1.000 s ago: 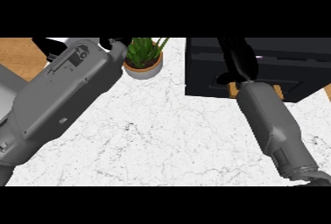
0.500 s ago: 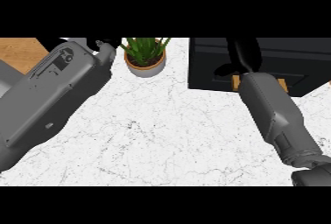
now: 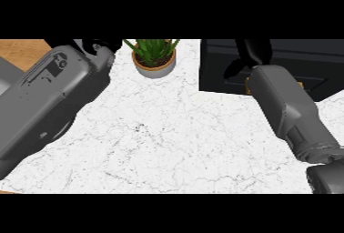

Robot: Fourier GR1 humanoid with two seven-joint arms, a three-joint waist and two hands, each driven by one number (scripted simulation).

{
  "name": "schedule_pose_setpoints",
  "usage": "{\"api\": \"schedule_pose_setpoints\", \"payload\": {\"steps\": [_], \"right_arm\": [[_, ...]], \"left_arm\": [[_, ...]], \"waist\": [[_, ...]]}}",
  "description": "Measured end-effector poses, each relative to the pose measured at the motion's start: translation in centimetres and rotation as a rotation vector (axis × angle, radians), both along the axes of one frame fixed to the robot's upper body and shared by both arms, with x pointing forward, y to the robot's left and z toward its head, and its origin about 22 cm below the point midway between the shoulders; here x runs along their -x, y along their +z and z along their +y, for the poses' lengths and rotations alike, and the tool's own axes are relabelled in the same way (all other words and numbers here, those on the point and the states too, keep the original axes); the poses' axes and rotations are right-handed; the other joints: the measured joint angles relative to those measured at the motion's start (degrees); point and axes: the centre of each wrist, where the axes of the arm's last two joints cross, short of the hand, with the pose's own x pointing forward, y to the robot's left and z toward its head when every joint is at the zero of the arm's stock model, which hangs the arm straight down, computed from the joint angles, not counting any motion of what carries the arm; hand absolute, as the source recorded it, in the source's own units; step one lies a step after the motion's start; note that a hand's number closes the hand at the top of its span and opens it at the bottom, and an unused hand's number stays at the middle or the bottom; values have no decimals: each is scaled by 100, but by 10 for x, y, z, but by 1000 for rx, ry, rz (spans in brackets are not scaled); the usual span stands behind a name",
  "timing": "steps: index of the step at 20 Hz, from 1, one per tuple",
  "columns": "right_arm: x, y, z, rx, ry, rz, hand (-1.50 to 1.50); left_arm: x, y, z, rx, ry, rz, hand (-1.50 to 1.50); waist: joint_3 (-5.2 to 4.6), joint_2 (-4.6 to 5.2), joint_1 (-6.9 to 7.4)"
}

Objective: Pick up the can, place it into the drawer and close the drawer

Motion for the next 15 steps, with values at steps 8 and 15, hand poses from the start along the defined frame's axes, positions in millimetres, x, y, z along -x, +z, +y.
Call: {"api": "schedule_pose_setpoints", "payload": {"steps": [8,15], "right_arm": [[-4,9,5,-231,107,105,-150],[-7,17,1,-560,164,127,-150]], "left_arm": [[5,1,2,0,-1,3,-150],[11,-5,8,-2,-6,11,-150]], "waist": [[23,57,-5],[9,7,-30]]}}
